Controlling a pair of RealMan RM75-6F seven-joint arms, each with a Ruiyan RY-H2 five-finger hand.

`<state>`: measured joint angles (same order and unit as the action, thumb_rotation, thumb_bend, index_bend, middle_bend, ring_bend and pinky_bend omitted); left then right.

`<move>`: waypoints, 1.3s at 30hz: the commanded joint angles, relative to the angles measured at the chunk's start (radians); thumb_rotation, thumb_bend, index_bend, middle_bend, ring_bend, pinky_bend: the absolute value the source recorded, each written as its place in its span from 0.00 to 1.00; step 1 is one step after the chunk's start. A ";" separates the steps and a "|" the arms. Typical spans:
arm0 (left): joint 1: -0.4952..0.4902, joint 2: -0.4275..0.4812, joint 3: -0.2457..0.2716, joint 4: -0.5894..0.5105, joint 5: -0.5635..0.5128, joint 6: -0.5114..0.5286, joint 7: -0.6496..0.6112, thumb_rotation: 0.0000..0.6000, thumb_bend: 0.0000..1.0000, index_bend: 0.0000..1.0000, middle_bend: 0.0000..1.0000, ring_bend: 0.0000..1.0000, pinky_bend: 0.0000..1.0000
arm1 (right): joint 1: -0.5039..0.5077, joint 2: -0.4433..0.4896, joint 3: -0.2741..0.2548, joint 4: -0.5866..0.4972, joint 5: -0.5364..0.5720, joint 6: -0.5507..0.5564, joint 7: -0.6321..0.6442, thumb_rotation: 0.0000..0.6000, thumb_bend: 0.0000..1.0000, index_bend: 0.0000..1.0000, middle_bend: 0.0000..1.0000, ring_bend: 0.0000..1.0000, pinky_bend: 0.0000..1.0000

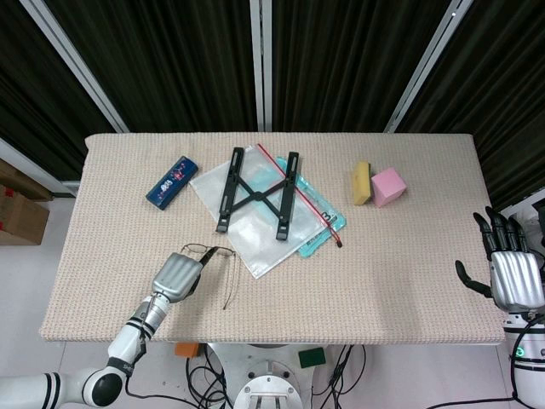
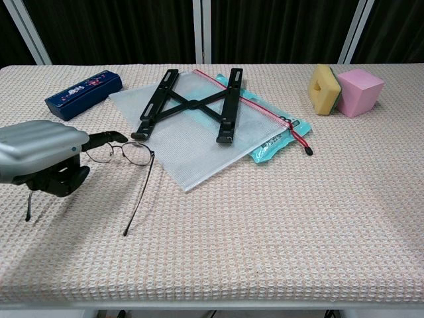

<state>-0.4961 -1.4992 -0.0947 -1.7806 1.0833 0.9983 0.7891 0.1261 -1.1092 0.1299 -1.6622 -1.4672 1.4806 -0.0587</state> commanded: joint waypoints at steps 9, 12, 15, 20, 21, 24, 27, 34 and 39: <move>-0.056 -0.016 0.026 -0.035 -0.124 0.041 0.058 1.00 0.67 0.04 0.97 0.90 0.98 | -0.008 0.007 -0.007 0.009 -0.003 0.010 0.008 0.88 0.38 0.00 0.00 0.00 0.00; -0.062 -0.019 0.033 -0.034 -0.130 0.059 0.059 1.00 0.67 0.04 0.97 0.90 0.98 | -0.011 0.004 -0.009 0.019 -0.004 0.012 0.018 0.89 0.38 0.00 0.00 0.00 0.00; -0.067 -0.022 0.038 -0.030 -0.143 0.074 0.059 1.00 0.67 0.04 0.97 0.90 0.98 | -0.011 0.002 -0.012 0.029 -0.003 0.009 0.027 0.89 0.38 0.00 0.00 0.00 0.00; -0.083 -0.023 0.041 -0.018 -0.178 0.077 0.052 1.00 0.67 0.04 0.97 0.91 0.98 | -0.013 -0.002 -0.013 0.041 -0.002 0.008 0.036 0.89 0.38 0.00 0.00 0.00 0.00; -0.087 -0.025 0.040 -0.012 -0.186 0.073 0.049 1.00 0.67 0.04 0.97 0.91 0.98 | -0.012 -0.002 -0.013 0.042 -0.002 0.007 0.037 0.89 0.38 0.00 0.00 0.00 0.00; -0.105 -0.034 0.033 0.019 -0.219 0.056 0.039 1.00 0.67 0.04 0.97 0.91 0.98 | -0.010 -0.005 -0.014 0.046 -0.001 0.003 0.036 0.89 0.38 0.00 0.00 0.00 0.00; -0.125 -0.049 0.021 0.055 -0.245 0.045 0.031 1.00 0.67 0.04 0.97 0.91 0.98 | -0.008 -0.008 -0.013 0.048 -0.001 0.001 0.033 0.90 0.39 0.00 0.00 0.00 0.00; -0.159 -0.064 0.004 0.108 -0.291 0.041 0.021 1.00 0.67 0.03 0.98 0.91 0.98 | -0.004 -0.009 -0.010 0.048 0.003 -0.003 0.024 0.90 0.39 0.00 0.00 0.00 0.00; -0.167 -0.053 0.008 0.100 -0.298 0.055 0.010 1.00 0.67 0.03 0.98 0.91 0.98 | -0.001 -0.012 -0.011 0.049 0.004 -0.008 0.020 0.91 0.39 0.00 0.00 0.00 0.00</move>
<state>-0.6637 -1.5554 -0.0885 -1.6770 0.7834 1.0491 0.8020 0.1256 -1.1214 0.1190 -1.6130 -1.4632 1.4723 -0.0386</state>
